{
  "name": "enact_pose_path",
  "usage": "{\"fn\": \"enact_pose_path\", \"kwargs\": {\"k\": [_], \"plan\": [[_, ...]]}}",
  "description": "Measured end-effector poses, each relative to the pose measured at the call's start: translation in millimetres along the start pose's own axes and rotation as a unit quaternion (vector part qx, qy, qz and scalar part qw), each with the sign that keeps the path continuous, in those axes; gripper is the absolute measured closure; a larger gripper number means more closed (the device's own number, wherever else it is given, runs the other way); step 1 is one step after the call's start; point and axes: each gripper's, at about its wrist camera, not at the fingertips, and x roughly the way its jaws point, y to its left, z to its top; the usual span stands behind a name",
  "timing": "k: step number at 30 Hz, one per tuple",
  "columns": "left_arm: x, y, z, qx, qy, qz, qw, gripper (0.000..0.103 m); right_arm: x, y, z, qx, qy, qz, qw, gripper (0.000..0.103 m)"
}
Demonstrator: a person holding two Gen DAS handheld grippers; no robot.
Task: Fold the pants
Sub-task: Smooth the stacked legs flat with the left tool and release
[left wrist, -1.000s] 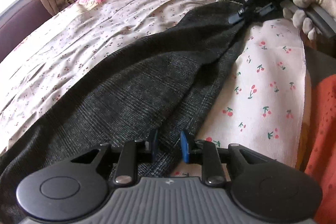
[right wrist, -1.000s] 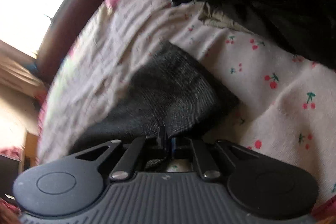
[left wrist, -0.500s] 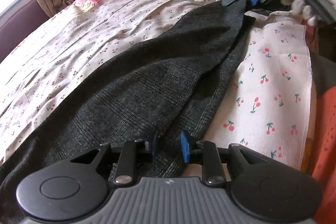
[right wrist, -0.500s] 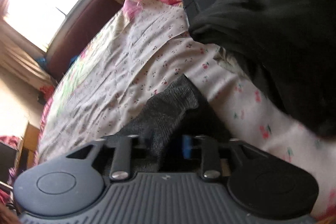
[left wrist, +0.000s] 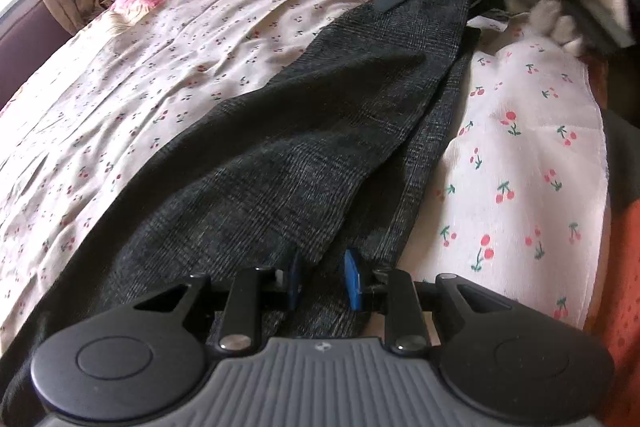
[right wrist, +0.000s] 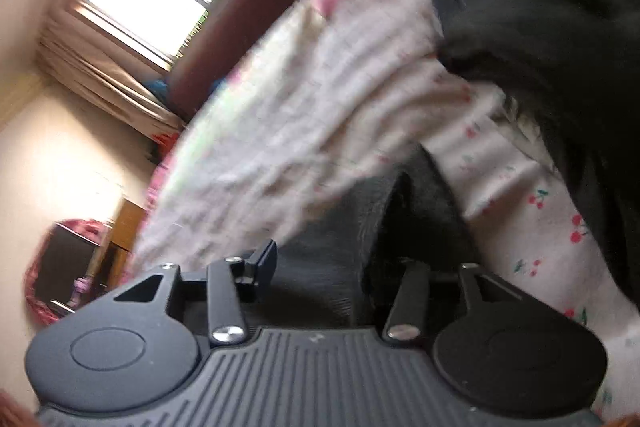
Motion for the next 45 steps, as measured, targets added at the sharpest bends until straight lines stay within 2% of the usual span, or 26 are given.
{"fn": "enact_pose_path", "kwargs": {"k": [2,5,7,9,10,14,16,17,19,22,24,27,29,34,38,42,44,45], "plan": [[0.8,-0.2,2.7,0.001,0.003,-0.001,1.0000,0.064,12.0,-9.0,8.0,0.022,0.001,0.012,1.000,0.055],[2.3,-0.5,4.9,0.004,0.008,-0.002,1.0000,0.064,14.5,-3.6,18.0,0.008,-0.014,0.036,0.999,0.055],[3.1,-0.4,5.0,0.006,0.010,-0.002,0.9999,0.064,11.9,2.7,21.5,-0.003,-0.022,0.074,0.997,0.057],[3.2,0.6,4.5,0.003,0.009,-0.003,1.0000,0.064,1.9,10.2,22.1,-0.019,-0.051,0.098,0.994,0.057],[3.3,1.2,4.3,0.001,0.008,-0.003,1.0000,0.064,-3.2,12.4,21.7,-0.022,-0.065,0.095,0.993,0.057],[1.7,3.3,0.0,-0.004,0.000,-0.002,1.0000,0.062,-20.3,-4.0,18.5,0.009,-0.130,0.022,0.991,0.057],[-0.3,4.6,-3.4,-0.010,-0.003,-0.003,0.9999,0.060,-34.0,-13.2,15.3,0.031,-0.150,0.017,0.988,0.057],[-1.7,5.7,-5.2,-0.014,-0.004,-0.002,0.9999,0.060,-39.8,-14.2,13.4,0.036,-0.147,0.009,0.988,0.057],[-5.2,7.7,-8.9,-0.021,-0.008,0.001,0.9998,0.059,-44.4,-2.7,7.5,0.006,-0.125,-0.022,0.992,0.057],[-13.7,10.1,-15.9,-0.024,-0.010,0.013,0.9996,0.059,-48.5,34.5,-15.0,-0.103,-0.085,-0.079,0.988,0.057],[-21.6,13.1,-25.0,-0.027,-0.012,0.025,0.9993,0.059,-42.8,64.3,-36.3,-0.201,-0.046,-0.113,0.972,0.057],[-33.9,22.1,-43.5,-0.046,-0.006,0.044,0.9980,0.059,-25.3,108.1,-72.6,-0.340,0.016,-0.148,0.928,0.057],[-43.2,28.5,-58.0,-0.064,-0.004,0.060,0.9962,0.059,-11.2,130.4,-96.3,-0.403,0.054,-0.132,0.904,0.057],[-61.1,43.0,-95.3,-0.099,0.001,0.101,0.9900,0.058,39.7,186.6,-140.0,-0.512,0.114,-0.076,0.848,0.059],[-68.1,49.5,-114.8,-0.098,-0.004,0.126,0.9872,0.058,74.4,223.4,-185.1,-0.604,0.143,-0.060,0.782,0.059],[-70.4,53.2,-122.7,-0.090,-0.015,0.133,0.9870,0.058,101.9,237.9,-214.7,-0.651,0.159,-0.043,0.741,0.059],[-66.3,54.4,-122.1,-0.085,-0.019,0.135,0.9870,0.058,113.3,241.4,-226.7,-0.664,0.154,-0.052,0.730,0.059],[-64.4,53.8,-121.4,-0.076,-0.021,0.140,0.9871,0.058,117.5,242.5,-230.0,-0.665,0.150,-0.056,0.730,0.059]]}}
